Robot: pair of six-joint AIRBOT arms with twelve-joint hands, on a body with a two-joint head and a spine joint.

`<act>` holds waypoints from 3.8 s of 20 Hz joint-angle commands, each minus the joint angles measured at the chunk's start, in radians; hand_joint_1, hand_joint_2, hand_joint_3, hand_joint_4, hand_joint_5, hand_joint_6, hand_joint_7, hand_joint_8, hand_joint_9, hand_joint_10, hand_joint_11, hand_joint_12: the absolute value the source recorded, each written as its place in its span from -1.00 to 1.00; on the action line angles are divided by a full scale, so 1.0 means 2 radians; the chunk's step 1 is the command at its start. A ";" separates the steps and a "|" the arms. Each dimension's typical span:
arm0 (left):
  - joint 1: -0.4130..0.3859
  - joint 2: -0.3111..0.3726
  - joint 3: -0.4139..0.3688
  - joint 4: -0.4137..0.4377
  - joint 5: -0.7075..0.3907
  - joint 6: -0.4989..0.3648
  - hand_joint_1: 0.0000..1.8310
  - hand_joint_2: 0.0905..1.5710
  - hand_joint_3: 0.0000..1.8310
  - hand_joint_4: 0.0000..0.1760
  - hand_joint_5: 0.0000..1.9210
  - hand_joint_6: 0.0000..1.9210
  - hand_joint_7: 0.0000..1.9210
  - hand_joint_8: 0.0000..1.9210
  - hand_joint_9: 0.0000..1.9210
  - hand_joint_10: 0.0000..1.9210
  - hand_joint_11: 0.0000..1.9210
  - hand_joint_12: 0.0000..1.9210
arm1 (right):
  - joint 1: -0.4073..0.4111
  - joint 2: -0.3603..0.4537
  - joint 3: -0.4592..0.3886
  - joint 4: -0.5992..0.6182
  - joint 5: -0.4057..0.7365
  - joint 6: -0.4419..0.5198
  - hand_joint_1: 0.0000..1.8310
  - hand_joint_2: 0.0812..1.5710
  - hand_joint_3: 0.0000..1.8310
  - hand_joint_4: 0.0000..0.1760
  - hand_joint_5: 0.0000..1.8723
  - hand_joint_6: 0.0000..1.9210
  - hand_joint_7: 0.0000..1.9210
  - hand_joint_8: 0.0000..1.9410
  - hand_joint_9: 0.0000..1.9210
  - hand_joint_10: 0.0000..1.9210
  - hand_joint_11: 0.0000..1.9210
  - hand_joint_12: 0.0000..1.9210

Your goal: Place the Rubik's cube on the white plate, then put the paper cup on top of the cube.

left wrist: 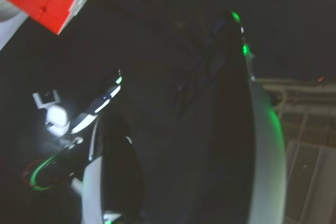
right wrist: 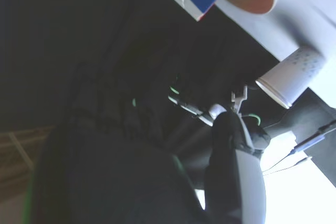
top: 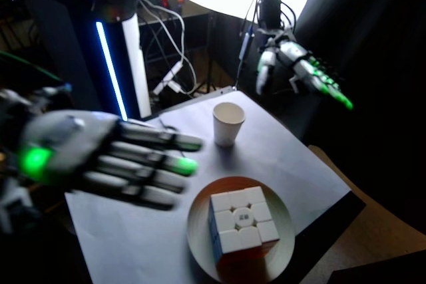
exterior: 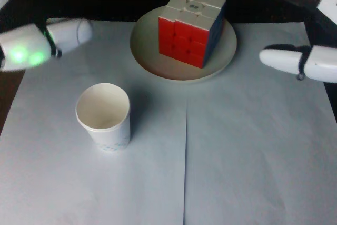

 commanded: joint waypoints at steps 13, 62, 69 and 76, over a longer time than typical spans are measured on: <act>0.078 -0.008 -0.038 0.034 -0.036 -0.045 -0.36 0.21 -1.00 1.00 -1.00 -1.00 -1.00 -1.00 -1.00 -1.00 -1.00 -1.00 | -0.020 0.014 -0.005 0.017 0.065 -0.004 -0.65 0.41 -1.00 0.06 -1.00 -1.00 -1.00 -1.00 -1.00 -1.00 -1.00 -1.00; -0.188 -0.105 0.146 0.105 0.149 -0.111 0.09 0.48 -1.00 -0.14 -0.79 0.47 -0.75 0.53 -0.73 0.74 -0.71 1.00 | -0.041 0.002 -0.002 0.031 0.065 -0.004 -0.57 0.46 -1.00 -0.10 -1.00 -1.00 -1.00 -1.00 -1.00 -1.00 -1.00 -1.00; -0.284 -0.160 0.192 0.195 0.260 -0.118 0.08 0.47 -1.00 -0.33 -0.76 0.50 -0.66 0.50 -0.62 0.72 -0.63 1.00 | -0.047 -0.002 -0.002 0.033 0.065 -0.004 -0.58 0.48 -0.99 -0.06 -1.00 -1.00 -1.00 -1.00 -1.00 -1.00 -1.00 -1.00; -0.303 -0.196 0.216 0.230 0.313 -0.122 0.41 0.27 -0.54 -1.00 -0.72 0.40 -0.23 0.56 -0.20 0.99 -0.05 1.00 | -0.050 -0.006 -0.001 0.034 0.065 -0.004 -0.59 0.47 -1.00 0.00 -1.00 -1.00 -1.00 -1.00 -1.00 -1.00 -1.00 -1.00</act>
